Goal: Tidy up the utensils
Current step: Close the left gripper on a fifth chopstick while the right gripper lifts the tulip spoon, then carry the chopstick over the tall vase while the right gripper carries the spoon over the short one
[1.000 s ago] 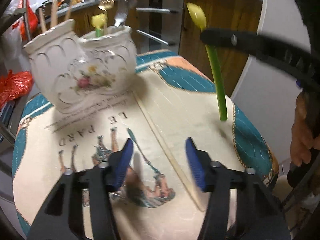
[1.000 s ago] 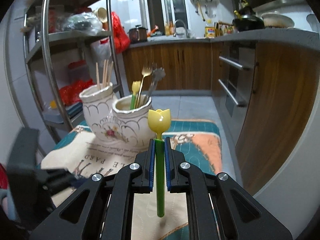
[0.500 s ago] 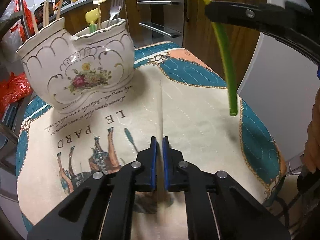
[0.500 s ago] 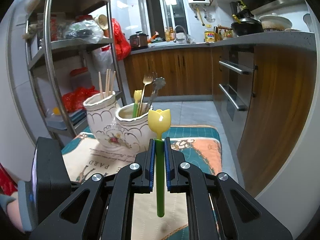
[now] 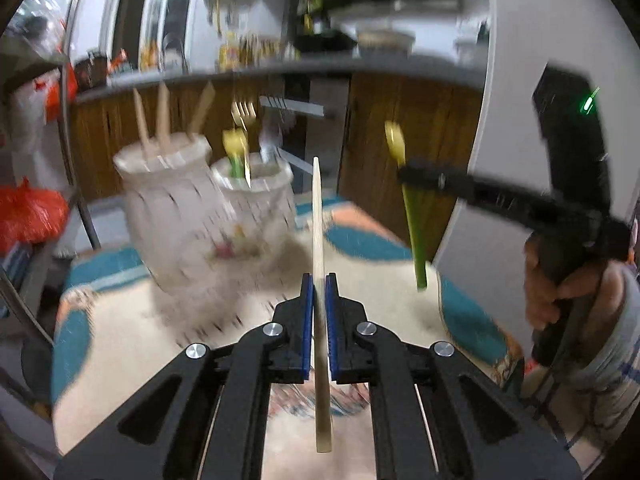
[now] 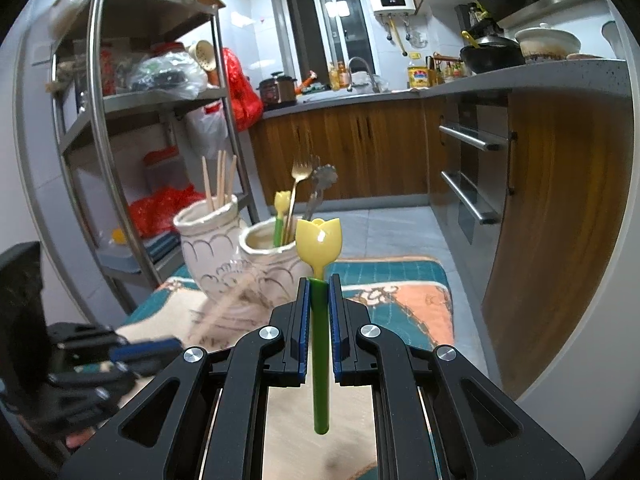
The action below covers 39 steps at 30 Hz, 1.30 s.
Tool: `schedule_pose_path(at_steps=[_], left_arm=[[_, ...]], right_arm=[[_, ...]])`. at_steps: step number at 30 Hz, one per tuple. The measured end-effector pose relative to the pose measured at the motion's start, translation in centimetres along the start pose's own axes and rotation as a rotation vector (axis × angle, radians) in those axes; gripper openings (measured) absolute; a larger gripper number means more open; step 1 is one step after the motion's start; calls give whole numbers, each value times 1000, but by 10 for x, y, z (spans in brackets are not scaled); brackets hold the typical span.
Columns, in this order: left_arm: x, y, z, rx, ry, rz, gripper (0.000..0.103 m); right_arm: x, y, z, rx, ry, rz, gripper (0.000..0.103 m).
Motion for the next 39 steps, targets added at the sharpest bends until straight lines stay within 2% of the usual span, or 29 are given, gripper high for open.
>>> schedule_pose_path(at_steps=[2, 7, 18, 25, 32, 35, 39], left_arm=[[-14, -8, -8, -7, 90, -9, 6], [-32, -37, -27, -70, 223, -28, 6], [-16, -85, -74, -101, 325, -63, 6], [1, -126, -110, -217, 400, -45, 6], [25, -151, -123, -335, 459, 0, 6], [33, -150, -125, -333, 471, -4, 6], [41, -144, -122, -273, 488, -71, 6]], right_arm=[[0, -4, -2, 0, 17, -2, 10], [-2, -15, -10, -15, 59, -2, 10], [11, -29, -44, -31, 133, -16, 10], [34, -24, -76, -1, 191, -29, 10], [59, -19, -95, 66, 221, -83, 10], [72, -23, -96, 49, 223, -88, 10], [86, -28, -92, 19, 222, -82, 10]])
Point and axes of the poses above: each gripper's, at about its wrist camera, not at the fingertips, and x roughly the way its jaws point, y to its right, z to its underside, the point moved 4 cm from there along x, roughly the way its jaws point, and after that the axes turned 2 degrees about -x, right-handed, at the moved point
